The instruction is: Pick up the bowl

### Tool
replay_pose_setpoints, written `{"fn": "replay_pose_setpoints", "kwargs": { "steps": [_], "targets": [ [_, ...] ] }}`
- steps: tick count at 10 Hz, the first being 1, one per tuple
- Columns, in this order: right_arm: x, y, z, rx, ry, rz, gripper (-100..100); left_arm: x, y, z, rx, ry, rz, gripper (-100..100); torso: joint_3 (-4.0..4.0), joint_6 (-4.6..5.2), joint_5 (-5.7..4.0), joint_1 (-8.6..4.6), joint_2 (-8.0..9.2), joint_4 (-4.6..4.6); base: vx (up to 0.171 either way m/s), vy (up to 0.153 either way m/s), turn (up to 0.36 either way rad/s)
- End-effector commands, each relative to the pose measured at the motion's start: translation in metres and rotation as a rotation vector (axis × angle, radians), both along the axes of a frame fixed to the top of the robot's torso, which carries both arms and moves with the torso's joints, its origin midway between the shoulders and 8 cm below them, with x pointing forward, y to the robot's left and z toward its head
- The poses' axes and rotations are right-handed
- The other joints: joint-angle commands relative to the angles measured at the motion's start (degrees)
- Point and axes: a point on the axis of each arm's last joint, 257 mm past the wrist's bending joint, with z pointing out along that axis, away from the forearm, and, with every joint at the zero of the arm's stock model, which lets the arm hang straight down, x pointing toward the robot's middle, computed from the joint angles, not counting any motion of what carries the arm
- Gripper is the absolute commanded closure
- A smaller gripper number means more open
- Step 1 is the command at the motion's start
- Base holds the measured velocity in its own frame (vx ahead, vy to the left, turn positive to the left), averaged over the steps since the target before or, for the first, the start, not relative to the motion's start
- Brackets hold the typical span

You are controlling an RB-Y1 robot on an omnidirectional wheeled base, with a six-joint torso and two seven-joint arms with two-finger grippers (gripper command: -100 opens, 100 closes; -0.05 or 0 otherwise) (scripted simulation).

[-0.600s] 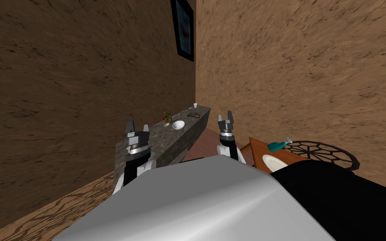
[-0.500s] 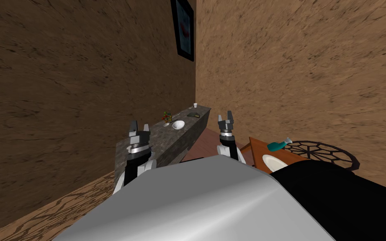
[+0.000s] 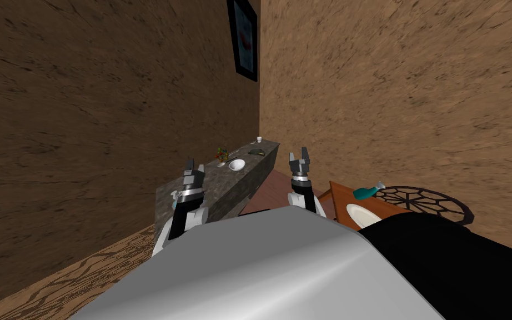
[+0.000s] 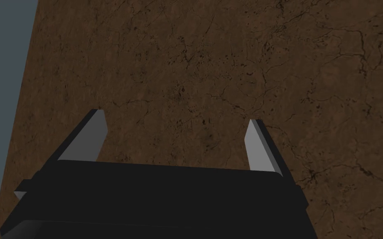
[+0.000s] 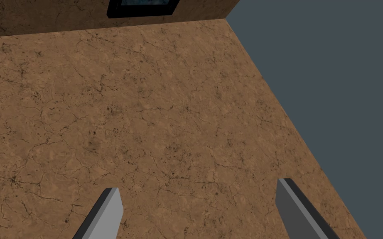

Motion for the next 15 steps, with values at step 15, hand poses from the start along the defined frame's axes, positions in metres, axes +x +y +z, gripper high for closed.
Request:
{"fn": "replay_pose_setpoints", "kwargs": {
  "steps": [15],
  "targets": [
    [0.0,0.0,0.0,0.0,0.0,0.0,0,0.118,-0.012,-0.071,0.092,0.332,-0.025,-100,-0.02,-0.01,-0.02,-0.06,-0.05,-0.01,-0.018,-0.013,-0.005]
  ]
}}
